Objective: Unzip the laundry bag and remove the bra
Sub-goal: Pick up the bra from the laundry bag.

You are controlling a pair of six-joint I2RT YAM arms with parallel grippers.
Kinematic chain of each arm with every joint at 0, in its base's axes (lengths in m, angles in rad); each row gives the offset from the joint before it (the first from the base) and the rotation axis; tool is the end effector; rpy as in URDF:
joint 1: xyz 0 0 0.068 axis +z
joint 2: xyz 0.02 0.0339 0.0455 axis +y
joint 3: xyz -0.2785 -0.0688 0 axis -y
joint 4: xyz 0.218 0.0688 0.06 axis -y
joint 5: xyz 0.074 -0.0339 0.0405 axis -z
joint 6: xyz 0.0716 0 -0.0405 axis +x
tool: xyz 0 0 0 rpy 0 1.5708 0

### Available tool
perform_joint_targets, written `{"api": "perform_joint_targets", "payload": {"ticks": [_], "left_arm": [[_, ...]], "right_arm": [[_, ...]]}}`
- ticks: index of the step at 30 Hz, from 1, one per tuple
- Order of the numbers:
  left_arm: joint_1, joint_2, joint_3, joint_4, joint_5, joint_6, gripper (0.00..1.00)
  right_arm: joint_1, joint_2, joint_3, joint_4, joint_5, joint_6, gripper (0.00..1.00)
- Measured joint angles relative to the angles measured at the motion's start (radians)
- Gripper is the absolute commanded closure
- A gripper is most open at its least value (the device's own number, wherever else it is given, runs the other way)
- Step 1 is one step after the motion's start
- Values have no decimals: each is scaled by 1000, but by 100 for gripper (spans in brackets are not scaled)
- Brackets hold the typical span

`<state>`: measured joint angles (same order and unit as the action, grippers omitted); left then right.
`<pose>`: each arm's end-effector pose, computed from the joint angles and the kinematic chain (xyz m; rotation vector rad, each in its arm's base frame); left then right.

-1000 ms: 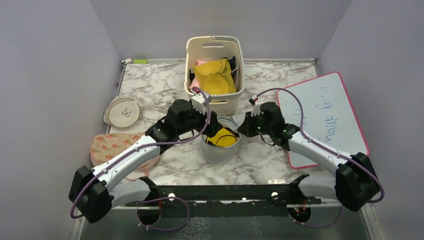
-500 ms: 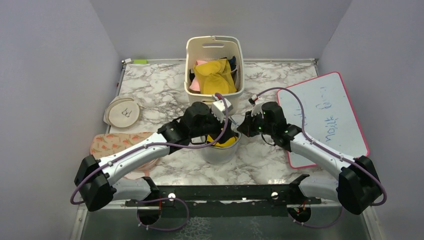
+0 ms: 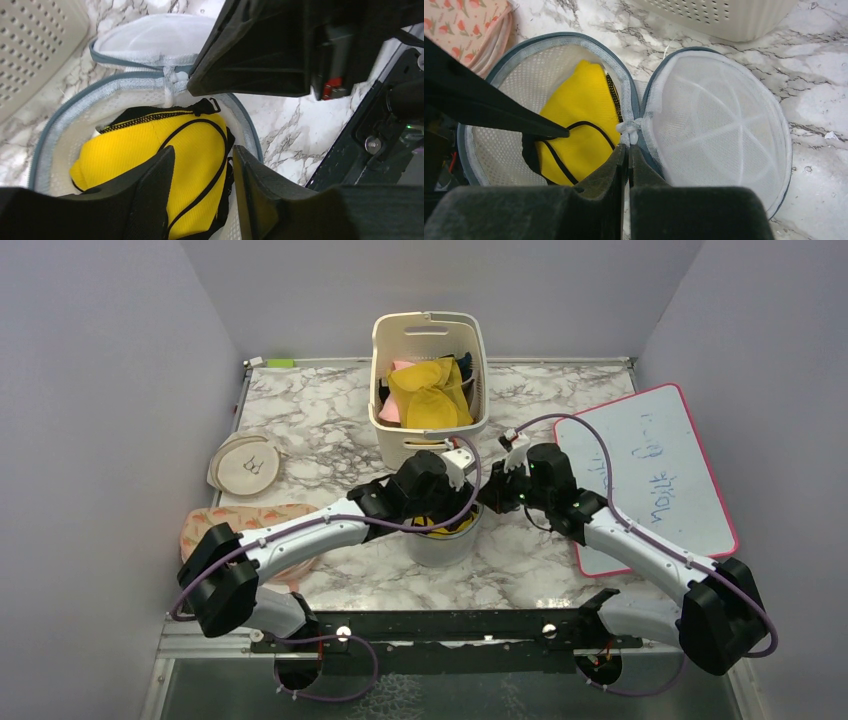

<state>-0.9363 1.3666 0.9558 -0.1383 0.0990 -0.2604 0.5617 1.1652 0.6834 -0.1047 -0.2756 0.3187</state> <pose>0.1788 -0.2549 0.2784 0.7962 2.0793 -0.7938 0.2013 0.1497 0.2425 -0.4364 2.2011 0.7920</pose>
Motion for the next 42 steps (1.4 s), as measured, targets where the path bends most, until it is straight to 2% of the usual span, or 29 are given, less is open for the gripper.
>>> {"api": "perform_joint_targets", "payload": {"ticks": [7,19,22,24,36,38,42], "left_arm": [[-6,60,0,11,-3,-56,51],[-39,139,-39,100,-19,-113,57],[-39,150,-48,123,-41,-132,46],[-39,165,-49,140,-53,-139,44],[-39,255,-48,197,-82,-151,41],[-39,259,-49,201,-85,-151,48],[-39,270,-49,214,-93,-152,68]], "right_arm": [[0,0,0,0,-10,-2,99],[0,0,0,0,-24,-2,99],[0,0,2,-1,-29,-2,99],[0,0,2,0,-32,-2,99],[0,0,2,0,-55,2,99],[0,0,2,0,-56,2,99],[0,0,2,-1,-56,2,99]]}}
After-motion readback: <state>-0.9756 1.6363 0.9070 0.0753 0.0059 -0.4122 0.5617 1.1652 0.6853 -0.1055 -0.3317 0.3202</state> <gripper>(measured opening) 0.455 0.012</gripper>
